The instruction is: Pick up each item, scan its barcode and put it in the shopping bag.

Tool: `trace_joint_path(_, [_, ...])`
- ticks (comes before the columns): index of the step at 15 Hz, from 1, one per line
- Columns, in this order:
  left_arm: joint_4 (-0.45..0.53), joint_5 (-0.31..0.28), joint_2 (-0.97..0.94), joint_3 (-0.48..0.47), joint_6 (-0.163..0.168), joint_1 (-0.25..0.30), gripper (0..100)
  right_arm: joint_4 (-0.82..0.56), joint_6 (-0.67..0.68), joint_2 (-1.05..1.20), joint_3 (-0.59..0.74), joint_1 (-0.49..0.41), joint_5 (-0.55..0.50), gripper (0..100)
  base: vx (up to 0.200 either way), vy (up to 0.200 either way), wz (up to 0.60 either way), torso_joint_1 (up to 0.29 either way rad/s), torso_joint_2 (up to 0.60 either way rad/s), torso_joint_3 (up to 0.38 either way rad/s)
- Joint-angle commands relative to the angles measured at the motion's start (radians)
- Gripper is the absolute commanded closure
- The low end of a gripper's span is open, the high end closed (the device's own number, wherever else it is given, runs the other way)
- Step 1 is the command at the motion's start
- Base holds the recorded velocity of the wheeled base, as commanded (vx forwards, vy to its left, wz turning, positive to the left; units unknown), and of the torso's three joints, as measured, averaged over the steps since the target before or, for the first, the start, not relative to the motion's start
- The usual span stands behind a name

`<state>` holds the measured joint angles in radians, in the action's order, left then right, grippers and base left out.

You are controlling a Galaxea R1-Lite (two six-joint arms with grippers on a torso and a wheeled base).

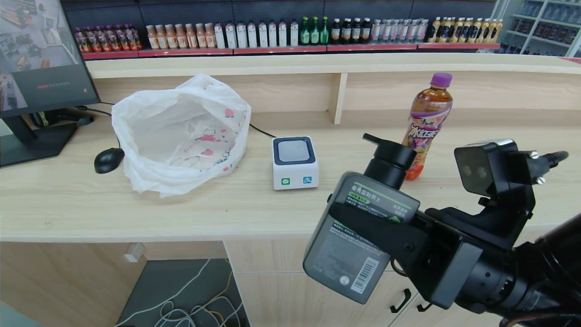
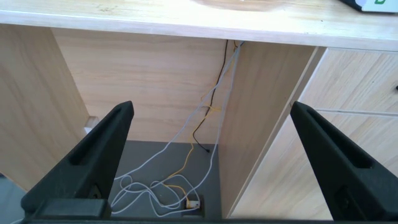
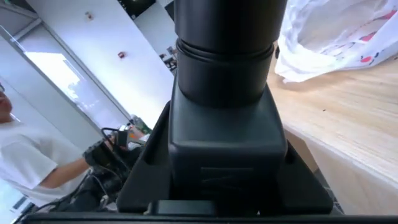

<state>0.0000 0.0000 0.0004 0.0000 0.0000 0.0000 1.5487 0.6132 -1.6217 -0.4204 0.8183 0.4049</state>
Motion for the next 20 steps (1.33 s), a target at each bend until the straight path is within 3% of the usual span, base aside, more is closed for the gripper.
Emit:
trace_joint_path(1, [0.0,0.0,0.0,0.0,0.0,0.0,0,0.022,0.043,-0.004,0.003,0.009,0.0,100,0.0,0.0,0.0,0.0,0.0,0.0])
trace_joint_path(9, [0.0,0.0,0.0,0.0,0.0,0.0,0,0.022,0.232,0.003,-0.07,0.021,-0.001,100,0.0,0.0,0.0,0.0,0.0,0.0])
trace_joint_path(20, [0.0,0.0,0.0,0.0,0.0,0.0,0,0.022,0.234,0.009,-0.08,0.047,0.0,100,0.0,0.0,0.0,0.0,0.0,0.0])
